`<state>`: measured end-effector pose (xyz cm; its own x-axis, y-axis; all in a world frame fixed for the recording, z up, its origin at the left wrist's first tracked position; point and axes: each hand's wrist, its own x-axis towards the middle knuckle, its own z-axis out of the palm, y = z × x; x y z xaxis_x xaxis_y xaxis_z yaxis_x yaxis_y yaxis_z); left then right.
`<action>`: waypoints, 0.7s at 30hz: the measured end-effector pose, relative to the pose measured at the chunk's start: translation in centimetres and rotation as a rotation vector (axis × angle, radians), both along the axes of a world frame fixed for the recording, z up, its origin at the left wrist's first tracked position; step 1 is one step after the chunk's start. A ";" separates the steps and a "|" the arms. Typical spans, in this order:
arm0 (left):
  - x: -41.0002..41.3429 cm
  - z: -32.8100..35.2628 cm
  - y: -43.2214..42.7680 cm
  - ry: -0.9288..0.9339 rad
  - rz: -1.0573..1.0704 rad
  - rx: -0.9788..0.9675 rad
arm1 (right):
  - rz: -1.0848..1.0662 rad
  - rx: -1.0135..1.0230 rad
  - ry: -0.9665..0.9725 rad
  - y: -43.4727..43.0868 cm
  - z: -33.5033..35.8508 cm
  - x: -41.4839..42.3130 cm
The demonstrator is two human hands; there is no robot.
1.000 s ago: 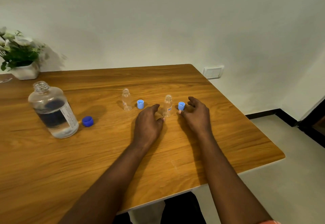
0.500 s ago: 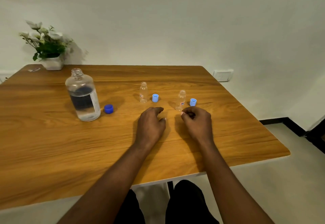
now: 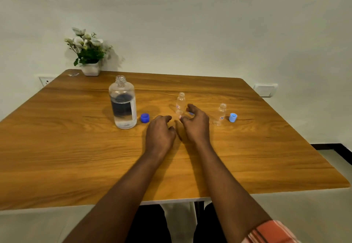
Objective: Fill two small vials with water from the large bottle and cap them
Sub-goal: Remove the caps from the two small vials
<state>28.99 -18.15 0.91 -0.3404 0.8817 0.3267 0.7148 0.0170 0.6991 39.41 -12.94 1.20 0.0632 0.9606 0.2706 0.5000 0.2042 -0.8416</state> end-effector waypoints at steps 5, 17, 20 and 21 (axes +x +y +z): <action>-1.4 0.1 1.7 0.027 0.006 -0.011 | -0.048 0.039 -0.006 1.6 0.0 -1.7; -1.5 -0.1 3.4 0.046 -0.003 -0.025 | -0.080 0.024 -0.051 2.6 -0.1 -3.1; -1.5 0.1 2.8 0.038 -0.002 -0.023 | -0.073 0.025 -0.060 1.6 -0.1 -2.9; -1.5 0.1 2.5 0.033 -0.004 -0.017 | -0.073 0.025 -0.061 1.3 -0.1 -2.8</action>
